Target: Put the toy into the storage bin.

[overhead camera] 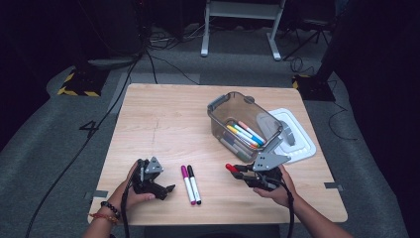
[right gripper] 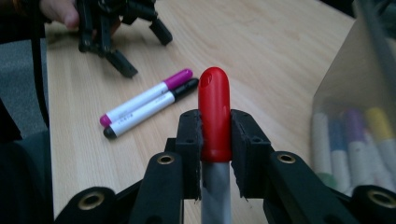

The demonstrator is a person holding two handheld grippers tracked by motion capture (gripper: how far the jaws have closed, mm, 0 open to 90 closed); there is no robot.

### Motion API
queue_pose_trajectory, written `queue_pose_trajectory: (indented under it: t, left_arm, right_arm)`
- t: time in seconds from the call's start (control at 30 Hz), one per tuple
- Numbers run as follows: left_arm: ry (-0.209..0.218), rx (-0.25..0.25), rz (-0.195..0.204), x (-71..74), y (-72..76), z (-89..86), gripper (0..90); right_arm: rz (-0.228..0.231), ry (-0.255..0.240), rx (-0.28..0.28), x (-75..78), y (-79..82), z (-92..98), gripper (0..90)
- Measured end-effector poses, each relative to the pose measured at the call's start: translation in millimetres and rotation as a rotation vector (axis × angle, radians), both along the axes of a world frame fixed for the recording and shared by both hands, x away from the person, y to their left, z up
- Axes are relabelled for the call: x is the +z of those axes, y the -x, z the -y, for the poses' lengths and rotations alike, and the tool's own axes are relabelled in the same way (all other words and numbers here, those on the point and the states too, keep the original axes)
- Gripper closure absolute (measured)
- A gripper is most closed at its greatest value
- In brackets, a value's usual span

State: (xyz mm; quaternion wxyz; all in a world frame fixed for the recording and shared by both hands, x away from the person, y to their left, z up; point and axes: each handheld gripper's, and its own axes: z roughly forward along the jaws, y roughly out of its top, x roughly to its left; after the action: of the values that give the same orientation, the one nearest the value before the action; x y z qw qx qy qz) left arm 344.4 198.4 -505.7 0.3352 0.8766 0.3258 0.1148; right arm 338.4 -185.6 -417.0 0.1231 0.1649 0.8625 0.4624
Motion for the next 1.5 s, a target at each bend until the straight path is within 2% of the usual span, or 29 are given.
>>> queue_pose_trajectory:
  t: [0.17, 0.23, 0.4, 0.57, 0.67, 0.83, 1.0, 1.07, 1.13, 1.23, 1.33, 1.5]
  left_arm:
    - [0.000, 0.002, 0.000, 0.0, 0.2, 0.0, 0.4]
    - [0.000, 0.001, 0.001, 0.0, 0.1, 0.0, 0.4]
    - [-0.001, 0.001, 0.000, 0.1, 0.2, -0.1, 0.4]
    - [0.000, 0.001, 0.001, 0.0, 0.1, 0.0, 0.4]
    - [0.000, 0.000, 0.001, 0.0, 0.1, 0.0, 0.4]
    - [0.000, 0.000, 0.000, 0.0, 0.1, 0.0, 0.4]
    - [-0.001, 0.002, -0.001, 0.0, 0.3, 0.0, 0.4]
    - [0.000, 0.001, 0.000, 0.0, 0.2, 0.0, 0.4]
    - [0.000, 0.000, 0.000, 0.0, 0.1, -0.1, 0.4]
    - [0.000, 0.000, 0.001, 0.0, 0.1, -0.1, 0.4]
    - [0.001, -0.001, 0.001, -0.1, 0.0, -0.1, 0.4]
    - [0.001, 0.002, -0.001, -0.1, 0.5, -0.1, 0.5]
  right_arm:
    - [0.035, -0.041, -0.017, 28.6, 2.4, 5.3, 74.5]
    - [0.043, -0.056, -0.033, 45.8, 1.6, 9.1, 74.5]
    - [0.058, -0.048, -0.067, 73.2, -5.5, 13.8, 74.5]
    - [0.092, -0.030, -0.117, 94.2, -25.4, 16.2, 74.4]
    - [0.136, -0.011, -0.145, 106.1, -37.4, 17.2, 74.5]
    - [0.140, 0.000, -0.182, 119.8, -62.3, 15.0, 74.5]
    - [0.105, 0.015, -0.228, 119.3, -95.3, 8.4, 74.5]
    - [0.055, 0.017, -0.241, 113.1, -110.7, 4.2, 74.5]
    - [0.053, 0.055, -0.251, 106.9, -119.5, -1.2, 74.5]
    - [0.023, 0.091, -0.255, 95.3, -132.6, -8.2, 74.5]
    - [-0.018, 0.128, -0.261, 84.7, -142.8, -13.8, 74.4]
    - [-0.113, 0.195, -0.280, 66.8, -160.3, -18.8, 74.4]
